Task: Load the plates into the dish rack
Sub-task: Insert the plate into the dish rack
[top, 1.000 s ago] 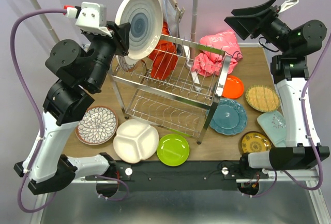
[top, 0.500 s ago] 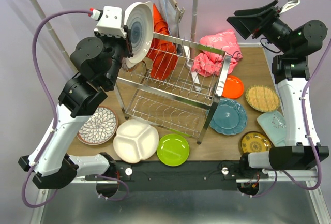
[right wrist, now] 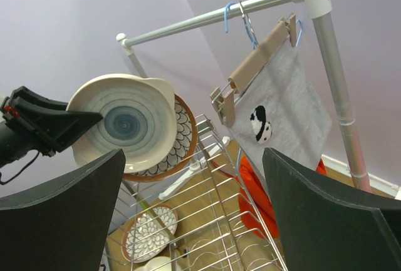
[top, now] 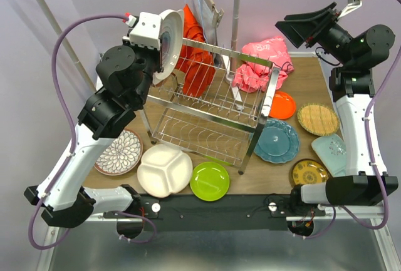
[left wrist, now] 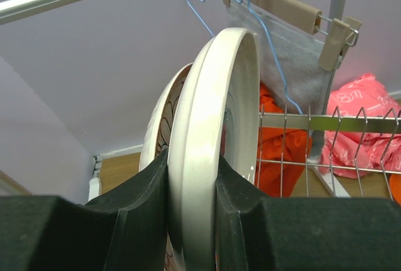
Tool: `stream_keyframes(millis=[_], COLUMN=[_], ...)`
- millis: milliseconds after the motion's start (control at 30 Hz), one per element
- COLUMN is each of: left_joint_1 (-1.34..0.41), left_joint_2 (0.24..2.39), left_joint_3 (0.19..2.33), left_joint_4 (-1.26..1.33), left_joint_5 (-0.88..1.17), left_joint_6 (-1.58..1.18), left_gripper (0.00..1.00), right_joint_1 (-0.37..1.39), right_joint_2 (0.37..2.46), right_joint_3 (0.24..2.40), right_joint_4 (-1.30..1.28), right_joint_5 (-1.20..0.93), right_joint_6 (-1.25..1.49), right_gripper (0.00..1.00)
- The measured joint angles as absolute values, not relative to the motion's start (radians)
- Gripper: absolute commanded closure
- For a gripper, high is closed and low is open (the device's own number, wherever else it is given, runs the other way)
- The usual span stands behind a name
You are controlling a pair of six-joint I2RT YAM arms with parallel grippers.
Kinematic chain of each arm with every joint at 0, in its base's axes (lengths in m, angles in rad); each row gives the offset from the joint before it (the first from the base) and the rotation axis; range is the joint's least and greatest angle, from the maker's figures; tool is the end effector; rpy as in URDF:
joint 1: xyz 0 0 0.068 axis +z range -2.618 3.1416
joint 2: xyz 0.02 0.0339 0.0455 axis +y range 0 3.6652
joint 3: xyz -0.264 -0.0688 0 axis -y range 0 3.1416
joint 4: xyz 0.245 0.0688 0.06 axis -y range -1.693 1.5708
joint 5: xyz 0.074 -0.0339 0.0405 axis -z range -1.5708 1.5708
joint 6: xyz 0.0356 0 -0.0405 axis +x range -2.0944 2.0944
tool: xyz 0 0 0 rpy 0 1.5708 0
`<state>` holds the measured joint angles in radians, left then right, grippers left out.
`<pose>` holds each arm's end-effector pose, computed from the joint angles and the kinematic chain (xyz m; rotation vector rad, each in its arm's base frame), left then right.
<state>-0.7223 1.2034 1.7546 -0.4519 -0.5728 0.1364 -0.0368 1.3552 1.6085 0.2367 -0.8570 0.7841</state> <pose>0.1672 -0.1216 0.5496 0.1705 1.4778 -0.0524 0.2723 0.0169 0.5367 -0.3182 1.2988 1.0997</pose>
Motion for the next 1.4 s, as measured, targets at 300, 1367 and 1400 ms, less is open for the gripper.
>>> stream_keyframes(millis=[300,1367,1400], left_joint_1=[-0.722,-0.728,-0.728], left_joint_2=[1.205,1.178,1.176], left_joint_3=[1.668,1.561,1.560], left_joint_4=[-0.433,-0.330,-0.329], left_joint_5=[-0.566,-0.548,-0.548], left_joint_6=[0.191,0.250,0.250], left_gripper=[1.00,1.00,1.00], right_joint_1=[-0.041,-0.054,-0.054], right_joint_2=[1.353,1.352,1.352], right_joint_3=[1.597,1.584,1.584], right_joint_4=[0.237,0.237,0.237], right_joint_5=[-0.857,-0.855,-0.855], right_joint_6=[0.785,0.797,0.797], right_gripper=[0.00,0.00,0.00])
